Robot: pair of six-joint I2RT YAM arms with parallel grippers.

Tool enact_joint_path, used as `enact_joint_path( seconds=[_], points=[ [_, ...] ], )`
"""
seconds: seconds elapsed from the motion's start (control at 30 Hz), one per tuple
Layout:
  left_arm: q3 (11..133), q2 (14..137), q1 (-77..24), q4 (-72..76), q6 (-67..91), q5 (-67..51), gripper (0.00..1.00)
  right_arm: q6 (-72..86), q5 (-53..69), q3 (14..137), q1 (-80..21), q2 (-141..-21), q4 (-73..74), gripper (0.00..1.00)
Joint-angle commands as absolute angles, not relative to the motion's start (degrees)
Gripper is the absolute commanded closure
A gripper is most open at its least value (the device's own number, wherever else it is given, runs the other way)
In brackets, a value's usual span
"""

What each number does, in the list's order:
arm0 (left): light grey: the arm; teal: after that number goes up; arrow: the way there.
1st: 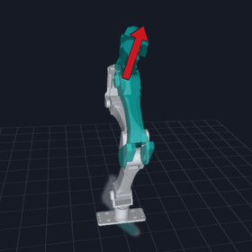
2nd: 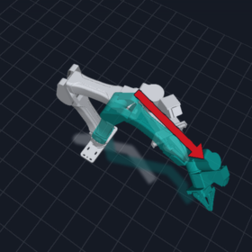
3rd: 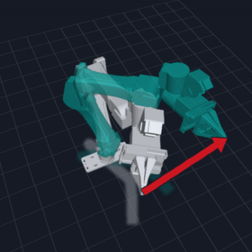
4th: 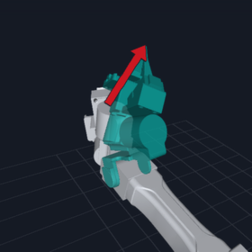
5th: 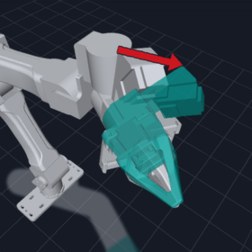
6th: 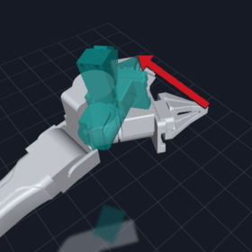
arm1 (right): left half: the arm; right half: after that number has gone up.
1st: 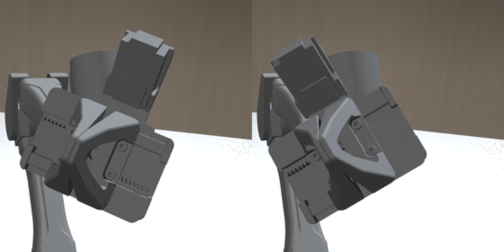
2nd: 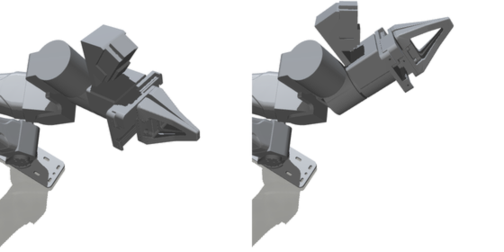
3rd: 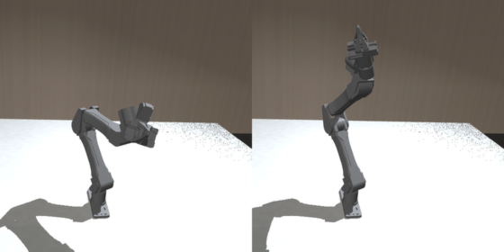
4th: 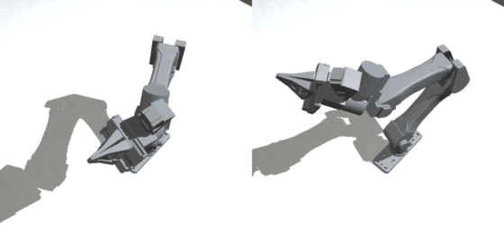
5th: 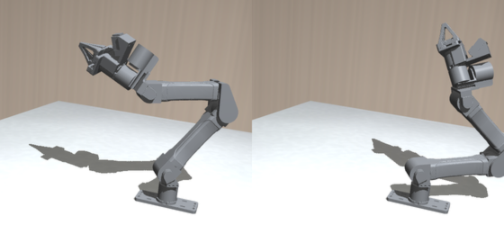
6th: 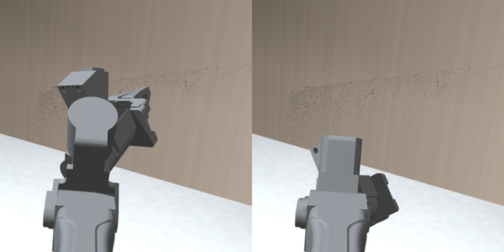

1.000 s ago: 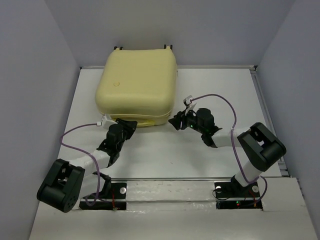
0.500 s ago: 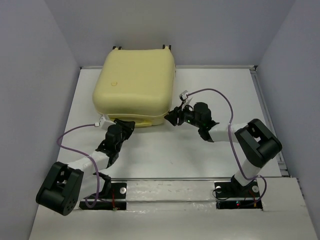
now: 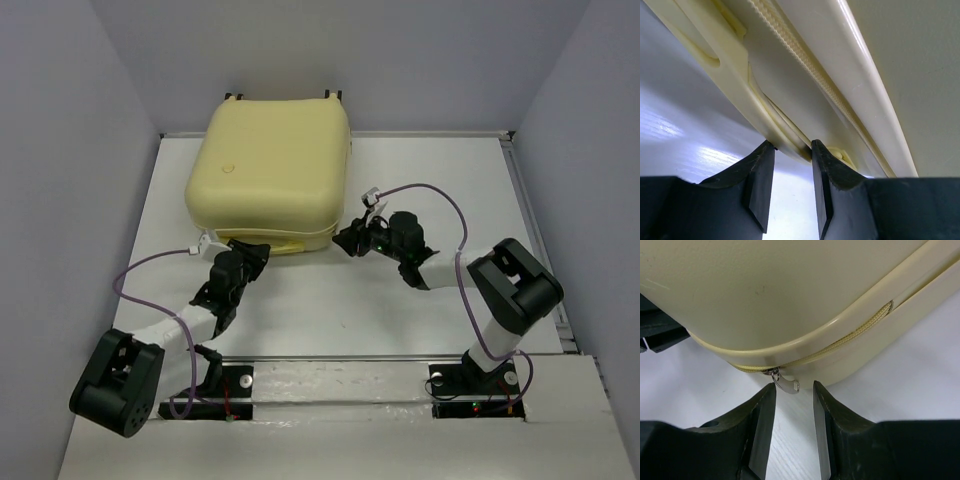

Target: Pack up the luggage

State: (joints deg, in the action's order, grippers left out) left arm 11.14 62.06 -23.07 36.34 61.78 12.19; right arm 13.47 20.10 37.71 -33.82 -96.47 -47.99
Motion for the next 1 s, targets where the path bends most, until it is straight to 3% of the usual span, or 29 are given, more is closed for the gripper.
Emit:
enact_joint_path(
  seconds=[0.0, 0.27, 0.4, 0.6, 0.97],
  points=[
    [10.64, 59.59, -24.61, 41.57, 58.80, 10.28, 0.94, 13.27, 21.27, 41.30, -34.01, -97.64, -50.98, 0.59],
    [10.02, 59.15, -24.79, 41.57, 58.89, 10.55, 0.94, 12.92, 22.15, 45.97, -34.01, -99.40, -48.78, 0.62],
    [9.67, 57.66, -24.87, 40.87, 58.71, 10.90, 0.94, 13.53, 20.22, 45.18, -34.01, -99.58, -50.00, 0.93],
    [9.58, 56.16, -24.87, 39.20, 57.83, 11.51, 0.94, 13.01, 13.19, 43.07, -32.70, -97.03, -47.04, 0.93],
    [9.58, 55.99, -24.87, 38.41, 57.30, 12.48, 0.94, 11.78, 11.69, 39.29, -28.30, -92.64, -42.37, 0.93]
  ],
)
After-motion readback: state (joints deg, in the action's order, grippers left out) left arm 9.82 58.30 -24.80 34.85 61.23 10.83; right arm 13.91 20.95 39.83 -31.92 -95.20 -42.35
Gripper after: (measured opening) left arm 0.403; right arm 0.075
